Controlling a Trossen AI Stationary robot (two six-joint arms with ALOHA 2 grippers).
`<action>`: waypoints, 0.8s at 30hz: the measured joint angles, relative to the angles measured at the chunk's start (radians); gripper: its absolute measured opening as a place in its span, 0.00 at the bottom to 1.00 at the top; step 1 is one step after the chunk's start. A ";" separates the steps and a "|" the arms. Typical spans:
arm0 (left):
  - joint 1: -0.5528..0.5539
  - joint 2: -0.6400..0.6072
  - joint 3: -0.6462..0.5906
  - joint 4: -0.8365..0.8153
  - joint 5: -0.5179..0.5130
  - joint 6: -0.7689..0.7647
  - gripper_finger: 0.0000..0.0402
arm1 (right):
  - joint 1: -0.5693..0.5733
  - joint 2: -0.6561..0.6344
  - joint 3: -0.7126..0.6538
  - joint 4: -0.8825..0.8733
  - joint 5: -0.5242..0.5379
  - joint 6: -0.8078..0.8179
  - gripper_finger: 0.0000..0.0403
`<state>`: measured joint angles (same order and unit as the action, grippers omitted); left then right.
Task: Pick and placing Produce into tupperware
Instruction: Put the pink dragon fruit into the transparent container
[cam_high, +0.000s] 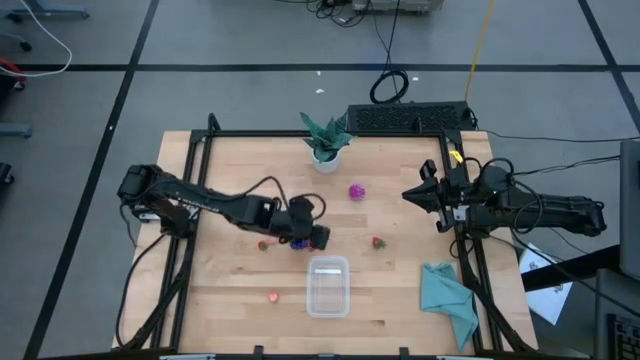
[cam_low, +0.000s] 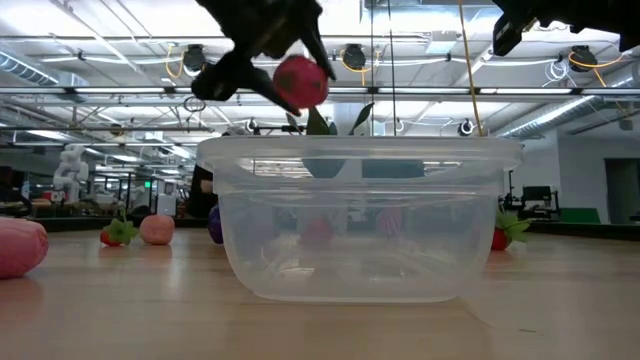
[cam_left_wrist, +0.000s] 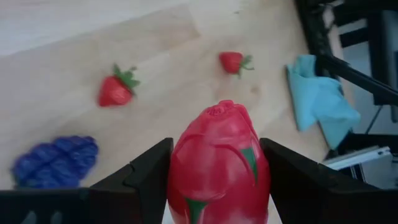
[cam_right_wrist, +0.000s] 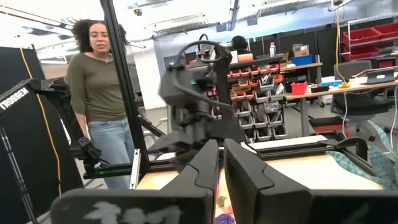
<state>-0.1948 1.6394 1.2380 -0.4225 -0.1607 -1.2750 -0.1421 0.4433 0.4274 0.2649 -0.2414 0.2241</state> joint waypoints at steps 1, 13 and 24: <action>-0.020 0.000 0.000 0.008 -0.018 -0.005 0.57 | 0.000 0.000 0.000 0.000 0.000 0.000 0.04; -0.199 0.042 0.000 0.245 -0.179 -0.004 0.57 | 0.000 0.001 0.000 0.012 0.001 0.000 0.04; -0.203 0.040 0.087 0.174 -0.171 0.090 0.57 | 0.000 0.006 0.000 0.022 0.002 0.003 0.04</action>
<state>-0.3978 1.6798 1.3255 -0.2482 -0.3321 -1.1855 -0.1421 0.4496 0.4274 0.2869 -0.2390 0.2270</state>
